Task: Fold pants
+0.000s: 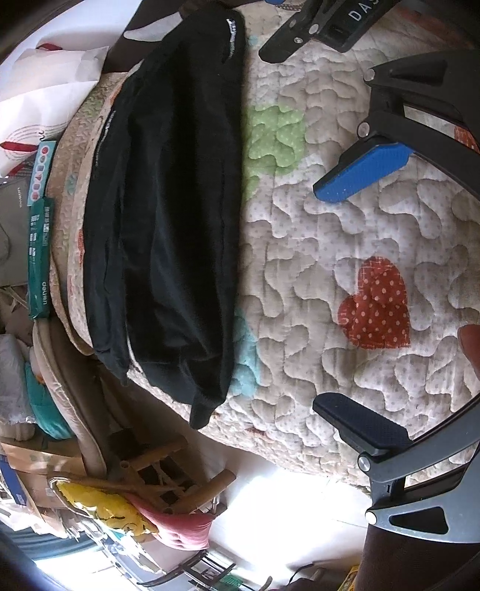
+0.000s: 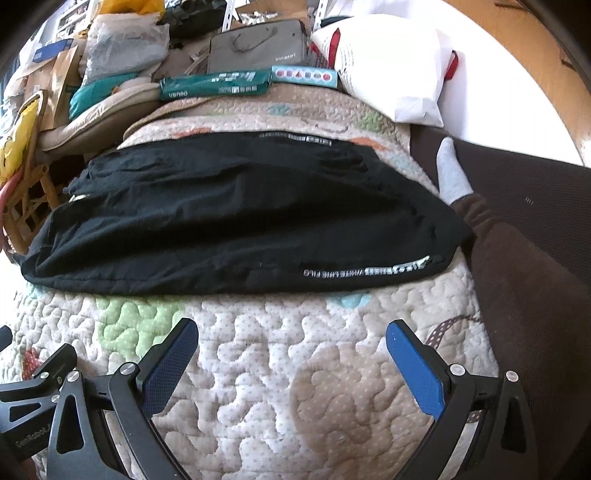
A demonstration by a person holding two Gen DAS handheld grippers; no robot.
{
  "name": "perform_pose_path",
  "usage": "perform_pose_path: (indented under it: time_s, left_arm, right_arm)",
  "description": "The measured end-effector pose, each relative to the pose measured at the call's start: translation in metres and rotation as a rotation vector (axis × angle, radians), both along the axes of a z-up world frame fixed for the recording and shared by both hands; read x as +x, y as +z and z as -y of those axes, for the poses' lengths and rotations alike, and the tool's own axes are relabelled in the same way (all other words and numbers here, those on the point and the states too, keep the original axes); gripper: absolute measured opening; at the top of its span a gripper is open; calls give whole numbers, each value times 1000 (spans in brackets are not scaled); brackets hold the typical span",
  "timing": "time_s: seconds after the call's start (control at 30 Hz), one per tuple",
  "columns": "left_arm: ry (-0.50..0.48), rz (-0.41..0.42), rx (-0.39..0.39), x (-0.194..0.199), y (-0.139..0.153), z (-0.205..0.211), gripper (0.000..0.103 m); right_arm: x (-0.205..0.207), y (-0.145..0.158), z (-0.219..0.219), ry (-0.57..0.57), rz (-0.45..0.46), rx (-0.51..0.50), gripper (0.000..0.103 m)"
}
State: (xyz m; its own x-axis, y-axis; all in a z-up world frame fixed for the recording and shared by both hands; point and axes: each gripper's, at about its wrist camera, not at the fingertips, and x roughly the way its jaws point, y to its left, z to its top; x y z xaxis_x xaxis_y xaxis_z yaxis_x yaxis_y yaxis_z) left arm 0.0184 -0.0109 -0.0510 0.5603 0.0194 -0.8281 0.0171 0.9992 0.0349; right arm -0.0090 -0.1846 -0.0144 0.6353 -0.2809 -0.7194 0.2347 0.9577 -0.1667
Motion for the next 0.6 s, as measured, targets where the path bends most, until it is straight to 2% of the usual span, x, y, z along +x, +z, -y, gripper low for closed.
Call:
perform_pose_path:
  time_s: [0.23,0.4,0.6]
  left_arm:
    - [6,7,13,-4,-4,3,103]
    - [32,-11,-61,-6,-9,-7,103]
    - [34,-6,-58,-5,-8,-6,103]
  right_arm:
    - [1,-13,0,-2,-61,27,103]
    - [2,-23,-4,17,-108,41,103]
    - [2,-24,-2,10,-114,61,103]
